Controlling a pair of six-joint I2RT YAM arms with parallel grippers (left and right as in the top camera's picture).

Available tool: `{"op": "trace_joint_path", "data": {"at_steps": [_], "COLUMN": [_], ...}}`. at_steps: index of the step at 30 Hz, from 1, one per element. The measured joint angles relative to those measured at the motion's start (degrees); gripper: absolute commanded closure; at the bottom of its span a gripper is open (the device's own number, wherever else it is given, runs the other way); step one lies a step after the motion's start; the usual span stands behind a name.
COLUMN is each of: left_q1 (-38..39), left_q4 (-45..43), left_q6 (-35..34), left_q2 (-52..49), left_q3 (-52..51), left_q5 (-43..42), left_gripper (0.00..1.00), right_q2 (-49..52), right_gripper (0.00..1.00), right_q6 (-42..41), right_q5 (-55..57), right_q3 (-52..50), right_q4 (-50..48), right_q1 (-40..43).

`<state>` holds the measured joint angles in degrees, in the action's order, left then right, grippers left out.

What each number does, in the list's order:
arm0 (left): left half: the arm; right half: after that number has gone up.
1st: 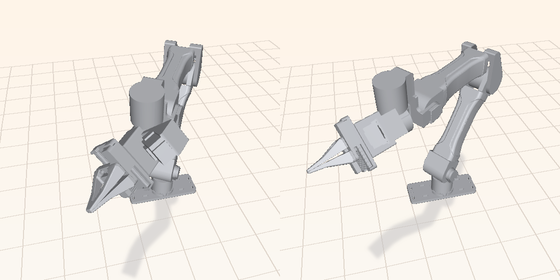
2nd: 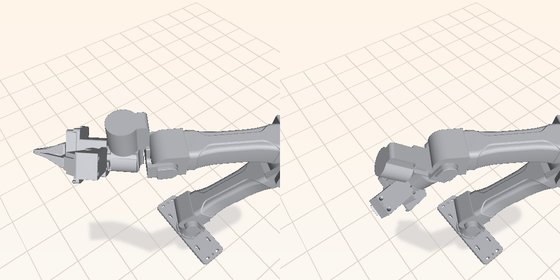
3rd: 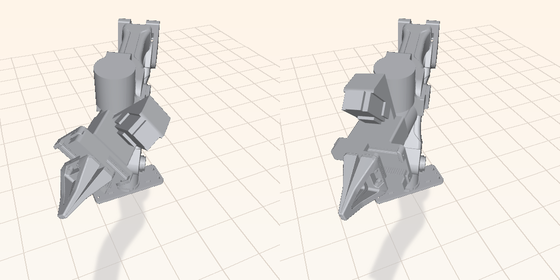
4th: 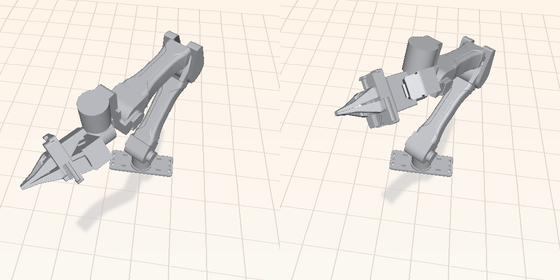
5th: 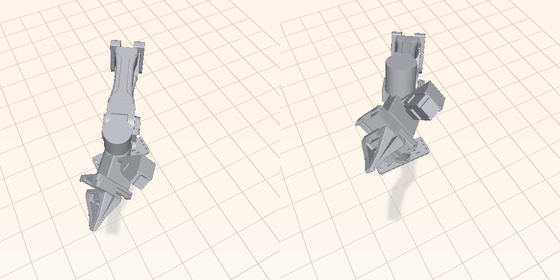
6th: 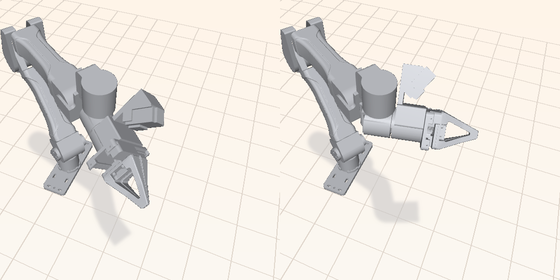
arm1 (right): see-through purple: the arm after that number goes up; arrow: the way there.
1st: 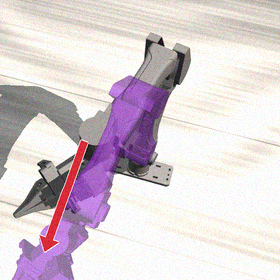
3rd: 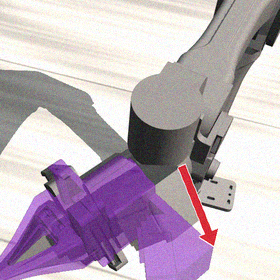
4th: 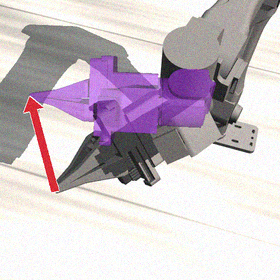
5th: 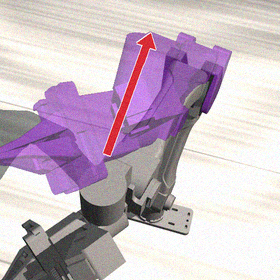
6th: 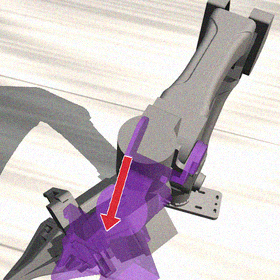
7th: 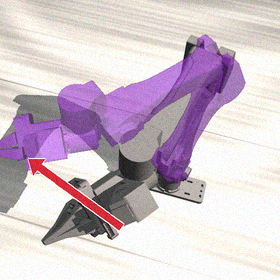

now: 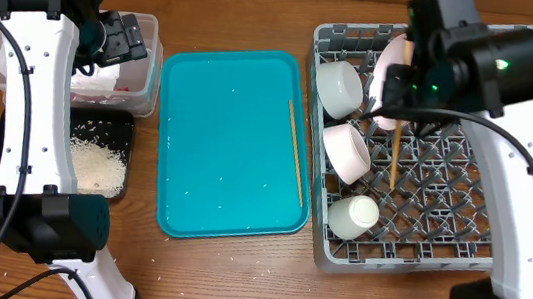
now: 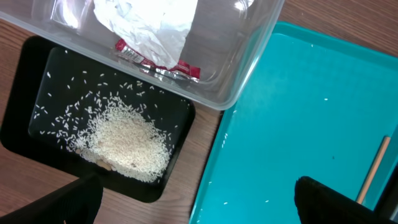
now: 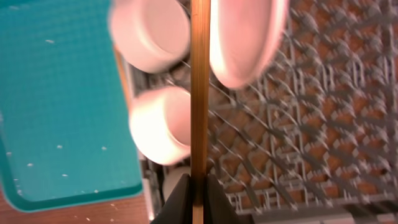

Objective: Sort waste into correct bins and load items into the dishwasher
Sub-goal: 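Place the chopstick into the rack with the right gripper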

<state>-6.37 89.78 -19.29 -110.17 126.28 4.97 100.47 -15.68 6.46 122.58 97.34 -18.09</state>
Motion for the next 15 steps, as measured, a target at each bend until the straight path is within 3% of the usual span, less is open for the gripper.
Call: {"op": "trace_joint_path", "data": {"at_steps": [12,15], "left_q1": [0.0,0.0], "left_q4": [0.0,0.0], "left_q6": [0.0,0.0], "left_q2": [0.0,0.0], "left_q3": [0.0,0.0], "left_q5": [0.0,0.0], "left_gripper": [0.00,0.00], "right_q2": [-0.2,-0.1], "right_gripper": [0.95,0.65], "right_q6": [4.5,5.5], "right_q5": [3.0,3.0], "right_q3": [-28.6,-30.3], "right_q4": [-12.7,-14.1], "right_q1": [4.9,4.9]}}
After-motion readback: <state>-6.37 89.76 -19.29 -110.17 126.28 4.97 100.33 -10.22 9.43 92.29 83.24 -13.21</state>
